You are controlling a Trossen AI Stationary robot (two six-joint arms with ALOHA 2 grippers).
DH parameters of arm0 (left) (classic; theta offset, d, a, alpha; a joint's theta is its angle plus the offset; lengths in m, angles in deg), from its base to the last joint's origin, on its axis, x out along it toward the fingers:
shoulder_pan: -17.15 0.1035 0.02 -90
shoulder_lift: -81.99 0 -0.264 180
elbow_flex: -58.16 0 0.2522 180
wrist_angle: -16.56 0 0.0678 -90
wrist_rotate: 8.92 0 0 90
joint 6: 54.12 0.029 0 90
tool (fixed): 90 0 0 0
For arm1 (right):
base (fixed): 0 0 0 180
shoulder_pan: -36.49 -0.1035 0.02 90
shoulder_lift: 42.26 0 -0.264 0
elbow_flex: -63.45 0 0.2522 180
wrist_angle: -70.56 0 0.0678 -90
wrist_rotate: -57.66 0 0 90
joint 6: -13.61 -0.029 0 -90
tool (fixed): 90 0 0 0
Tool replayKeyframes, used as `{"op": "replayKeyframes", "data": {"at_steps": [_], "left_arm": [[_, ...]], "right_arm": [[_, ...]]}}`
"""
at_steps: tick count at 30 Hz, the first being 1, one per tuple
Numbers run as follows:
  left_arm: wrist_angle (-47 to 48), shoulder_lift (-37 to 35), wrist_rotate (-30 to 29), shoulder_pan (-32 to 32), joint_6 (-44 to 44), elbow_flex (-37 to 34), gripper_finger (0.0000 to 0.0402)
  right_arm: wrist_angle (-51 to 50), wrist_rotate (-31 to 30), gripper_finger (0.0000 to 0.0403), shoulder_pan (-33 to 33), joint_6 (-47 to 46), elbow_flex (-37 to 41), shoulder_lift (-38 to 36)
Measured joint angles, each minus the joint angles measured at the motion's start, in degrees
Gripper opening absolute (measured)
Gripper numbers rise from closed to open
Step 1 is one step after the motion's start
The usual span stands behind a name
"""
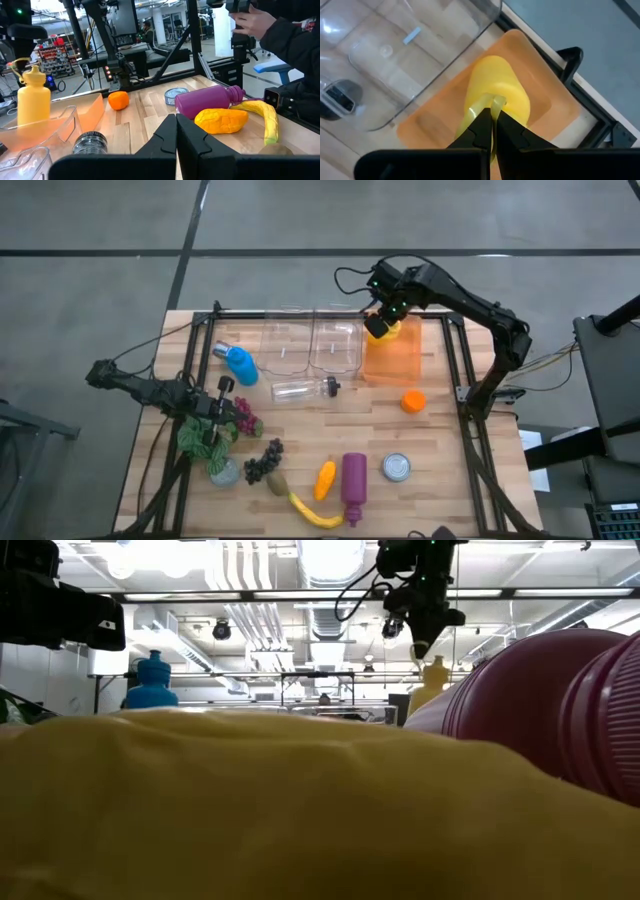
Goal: Pick & Place Food Item
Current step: Put the yellow water bottle into the orange bin
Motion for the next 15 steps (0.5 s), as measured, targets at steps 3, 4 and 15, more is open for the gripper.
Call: {"op": "replayKeyframes", "data": {"at_steps": [3, 4, 15], "left_arm": [[0.0, 0.0, 0.0, 0.0, 0.0, 0.0, 0.0001], [0.0, 0.0, 0.0, 0.0, 0.0, 0.0, 0.0001], [0.0, 0.0, 0.0, 0.0, 0.0, 0.0, 0.0001]], "right_arm": [[0.3, 0.0, 0.0008, 0.1, 0.5, 0.1, 0.0], [0.9, 0.0, 0.0008, 0.1, 0.7, 0.3, 0.0], [3.0, 0.4, 0.0008, 1.6, 4.0, 0.6, 2.7]]}}
